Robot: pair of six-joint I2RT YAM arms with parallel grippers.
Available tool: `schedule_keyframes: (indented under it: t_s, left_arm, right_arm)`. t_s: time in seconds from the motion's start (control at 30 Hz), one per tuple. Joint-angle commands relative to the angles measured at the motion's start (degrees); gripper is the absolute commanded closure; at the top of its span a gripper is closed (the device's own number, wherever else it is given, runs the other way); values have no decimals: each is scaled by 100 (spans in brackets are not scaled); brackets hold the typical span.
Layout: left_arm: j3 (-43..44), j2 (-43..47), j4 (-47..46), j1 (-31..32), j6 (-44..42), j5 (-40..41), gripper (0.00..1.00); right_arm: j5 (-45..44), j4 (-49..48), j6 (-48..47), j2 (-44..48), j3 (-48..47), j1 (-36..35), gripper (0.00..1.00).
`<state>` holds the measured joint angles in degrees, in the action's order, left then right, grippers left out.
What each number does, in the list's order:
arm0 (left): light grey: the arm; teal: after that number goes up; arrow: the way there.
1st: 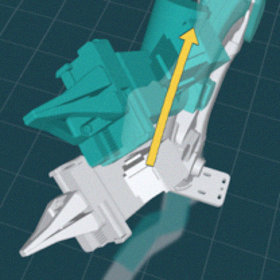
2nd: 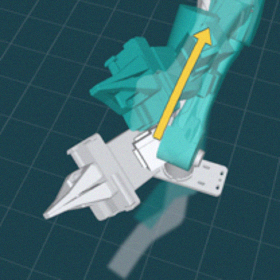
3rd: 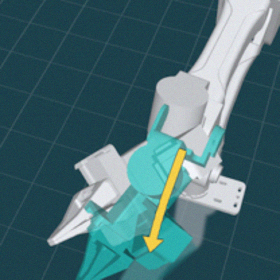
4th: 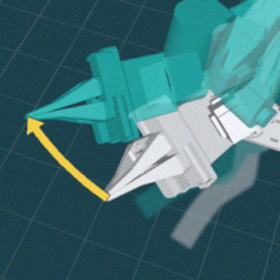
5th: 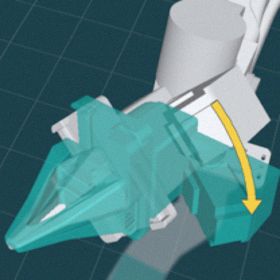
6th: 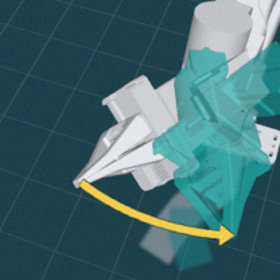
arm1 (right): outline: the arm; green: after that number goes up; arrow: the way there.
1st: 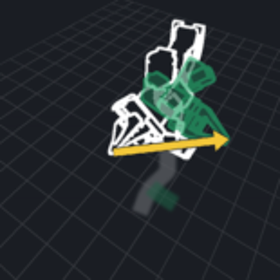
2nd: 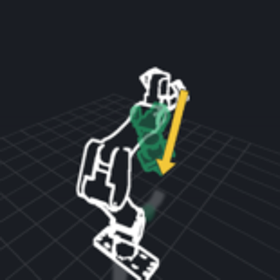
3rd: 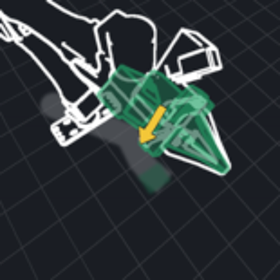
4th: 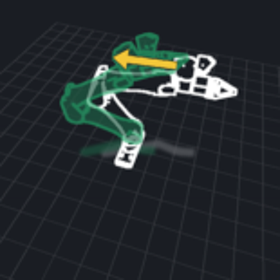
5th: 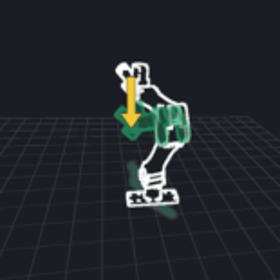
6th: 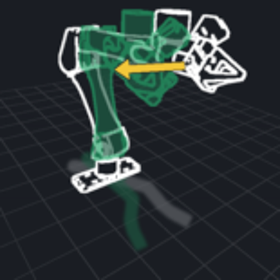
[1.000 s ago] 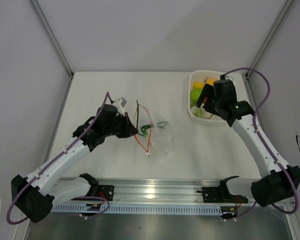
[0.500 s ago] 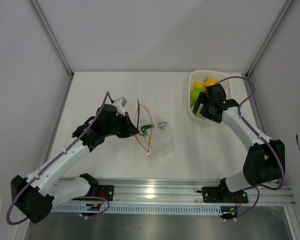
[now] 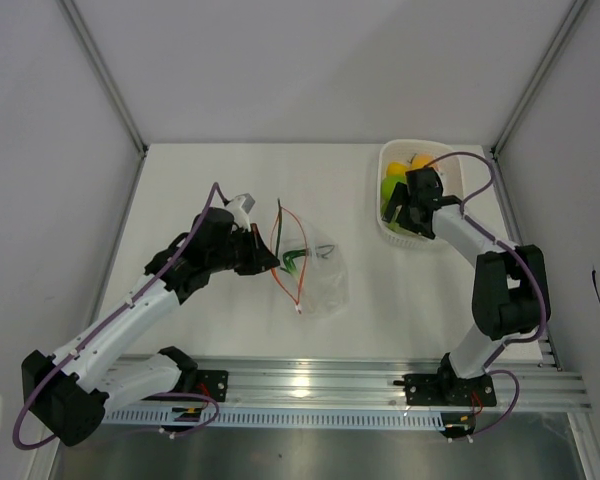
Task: Place the food in the zip-top bag and seal the zipper
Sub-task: Pick up the fake vegetable from the bin.
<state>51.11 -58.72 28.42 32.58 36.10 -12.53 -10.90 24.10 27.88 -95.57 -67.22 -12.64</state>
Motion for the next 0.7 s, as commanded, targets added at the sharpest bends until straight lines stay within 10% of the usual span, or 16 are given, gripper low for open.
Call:
schedule_keyframes:
  t_s: [0.0,0.23,0.43,0.67]
  left_arm:
    - [118,36,-197,-32,20,-170,100]
    - [110,-8,-188,-32,29,-179,99]
    - [92,45,-144,-32,38,-144,100]
    - [66,71,-109,-23,38,-100,99]
  right_arm:
    - [-132,-318,-160,-260,-221,52,8]
    - [-71,-607,-133,-437,59,60,31]
    - [-115,-635,-344,-50,104,60,82]
    - [-273,-476,-652,872,7,52,98]
